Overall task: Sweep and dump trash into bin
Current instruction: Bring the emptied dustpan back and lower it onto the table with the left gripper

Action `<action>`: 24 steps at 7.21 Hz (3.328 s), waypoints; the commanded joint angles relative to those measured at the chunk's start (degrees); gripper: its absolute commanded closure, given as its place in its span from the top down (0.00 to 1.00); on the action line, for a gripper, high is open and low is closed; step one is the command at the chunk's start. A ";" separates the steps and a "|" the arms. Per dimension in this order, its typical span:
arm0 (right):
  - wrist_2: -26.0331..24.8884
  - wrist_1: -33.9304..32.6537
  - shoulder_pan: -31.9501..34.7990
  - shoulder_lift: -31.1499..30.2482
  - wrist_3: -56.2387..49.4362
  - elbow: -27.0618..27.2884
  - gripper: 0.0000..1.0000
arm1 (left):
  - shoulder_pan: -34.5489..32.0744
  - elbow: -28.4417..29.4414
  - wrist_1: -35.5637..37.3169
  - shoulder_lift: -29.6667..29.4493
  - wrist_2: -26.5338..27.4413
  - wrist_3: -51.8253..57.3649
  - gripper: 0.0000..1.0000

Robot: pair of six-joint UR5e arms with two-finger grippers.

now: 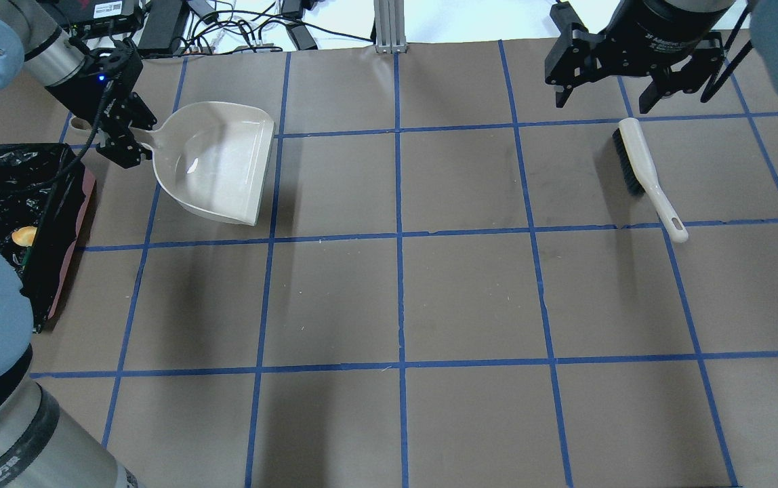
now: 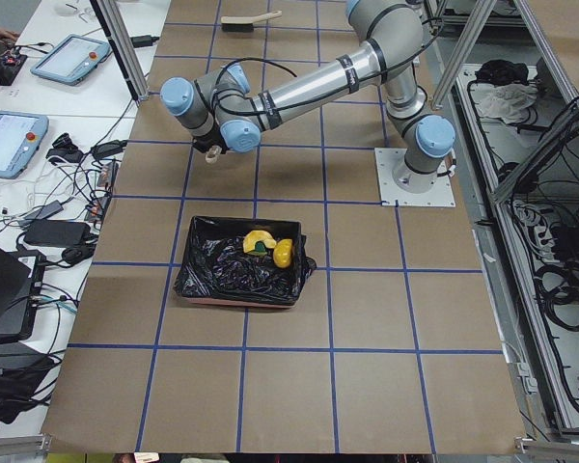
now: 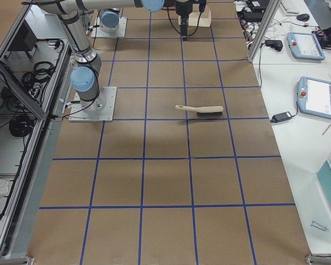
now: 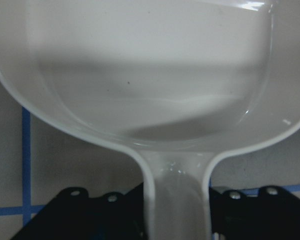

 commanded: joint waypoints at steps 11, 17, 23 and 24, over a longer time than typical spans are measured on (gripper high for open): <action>-0.01 0.54 0.00 0.00 0.03 0.03 1.00 | -4.18 -2.02 10.12 -6.37 -3.69 -2.54 0.00; -0.01 0.54 0.00 0.00 0.03 0.03 1.00 | -4.00 -2.37 10.21 -6.82 -3.60 -2.97 0.30; -0.01 0.62 0.00 0.00 0.03 0.03 1.00 | -4.26 -2.37 10.21 -6.29 -5.62 -3.33 1.00; -0.01 0.54 0.00 0.00 0.03 0.03 1.00 | -4.26 -2.20 10.21 -4.90 -5.53 -3.67 1.00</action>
